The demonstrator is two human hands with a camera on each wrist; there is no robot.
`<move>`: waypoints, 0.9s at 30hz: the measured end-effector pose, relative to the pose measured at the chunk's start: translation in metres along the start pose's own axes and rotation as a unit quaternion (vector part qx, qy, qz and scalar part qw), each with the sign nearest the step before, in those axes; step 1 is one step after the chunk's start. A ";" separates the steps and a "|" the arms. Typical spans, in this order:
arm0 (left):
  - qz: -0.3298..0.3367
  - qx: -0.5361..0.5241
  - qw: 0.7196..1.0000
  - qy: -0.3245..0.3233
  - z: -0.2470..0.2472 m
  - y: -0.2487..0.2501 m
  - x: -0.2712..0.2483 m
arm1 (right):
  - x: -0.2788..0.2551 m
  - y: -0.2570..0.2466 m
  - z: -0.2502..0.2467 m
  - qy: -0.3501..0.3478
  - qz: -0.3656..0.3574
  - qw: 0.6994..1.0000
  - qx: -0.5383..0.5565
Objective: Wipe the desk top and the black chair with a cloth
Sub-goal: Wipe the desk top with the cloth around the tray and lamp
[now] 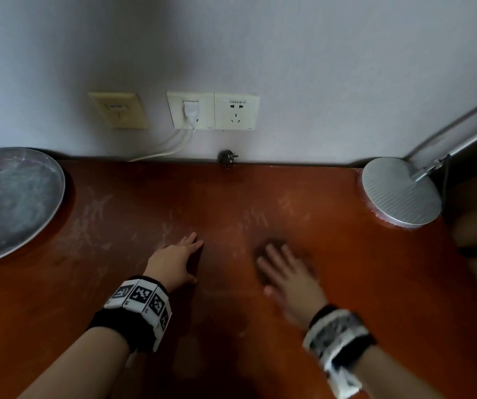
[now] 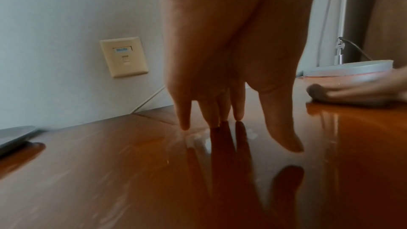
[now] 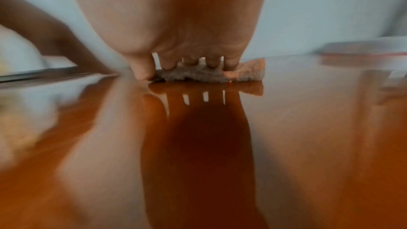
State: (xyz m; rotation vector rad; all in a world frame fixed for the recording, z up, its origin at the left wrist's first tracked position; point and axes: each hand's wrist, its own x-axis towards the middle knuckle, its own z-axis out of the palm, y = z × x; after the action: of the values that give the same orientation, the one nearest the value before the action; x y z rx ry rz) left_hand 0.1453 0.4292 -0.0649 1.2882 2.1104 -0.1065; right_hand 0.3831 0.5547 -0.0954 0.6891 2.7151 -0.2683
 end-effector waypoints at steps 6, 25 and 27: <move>-0.012 0.041 0.999 0.000 0.009 -0.014 -0.008 | 0.067 0.096 -0.036 -0.055 0.262 0.958 0.100; 0.021 -0.030 0.998 0.055 -0.025 0.004 0.013 | 0.109 0.016 -0.042 -0.012 0.119 0.991 0.061; 0.048 -0.044 0.996 0.062 -0.028 0.025 0.024 | 0.120 0.053 -0.051 -0.037 0.175 0.980 0.091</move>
State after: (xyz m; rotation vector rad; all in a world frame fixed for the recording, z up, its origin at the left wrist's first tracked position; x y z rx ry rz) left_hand 0.1454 0.4711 -0.0504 1.3726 2.1271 0.1088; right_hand 0.2957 0.6648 -0.0964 1.1647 2.4621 -0.4473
